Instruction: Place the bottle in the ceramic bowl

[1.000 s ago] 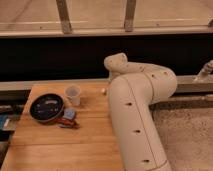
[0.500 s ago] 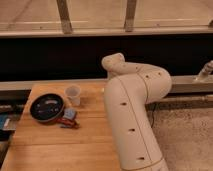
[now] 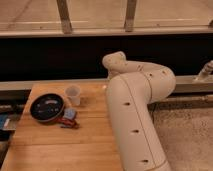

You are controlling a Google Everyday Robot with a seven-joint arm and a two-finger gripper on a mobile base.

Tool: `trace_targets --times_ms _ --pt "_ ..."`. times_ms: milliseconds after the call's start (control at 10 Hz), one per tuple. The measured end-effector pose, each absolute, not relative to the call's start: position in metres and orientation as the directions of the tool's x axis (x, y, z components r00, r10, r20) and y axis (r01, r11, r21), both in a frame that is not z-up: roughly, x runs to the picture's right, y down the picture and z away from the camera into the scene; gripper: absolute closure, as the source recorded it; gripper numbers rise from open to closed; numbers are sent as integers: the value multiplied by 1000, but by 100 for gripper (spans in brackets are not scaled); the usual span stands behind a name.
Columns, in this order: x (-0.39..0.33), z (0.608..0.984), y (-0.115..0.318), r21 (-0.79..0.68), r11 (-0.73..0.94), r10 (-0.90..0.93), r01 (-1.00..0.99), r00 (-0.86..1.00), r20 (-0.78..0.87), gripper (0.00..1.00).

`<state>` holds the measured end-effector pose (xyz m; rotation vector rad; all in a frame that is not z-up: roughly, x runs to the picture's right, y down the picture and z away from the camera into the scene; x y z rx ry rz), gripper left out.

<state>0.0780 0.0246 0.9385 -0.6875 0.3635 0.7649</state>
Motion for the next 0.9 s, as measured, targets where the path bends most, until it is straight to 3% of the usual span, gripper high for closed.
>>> trace_targets --times_ms 600,900 --pt "75 857 -62 -313 600 617 -736 675 -405 100" --pt "31 853 -93 -309 661 589 -684 728 -350 100"
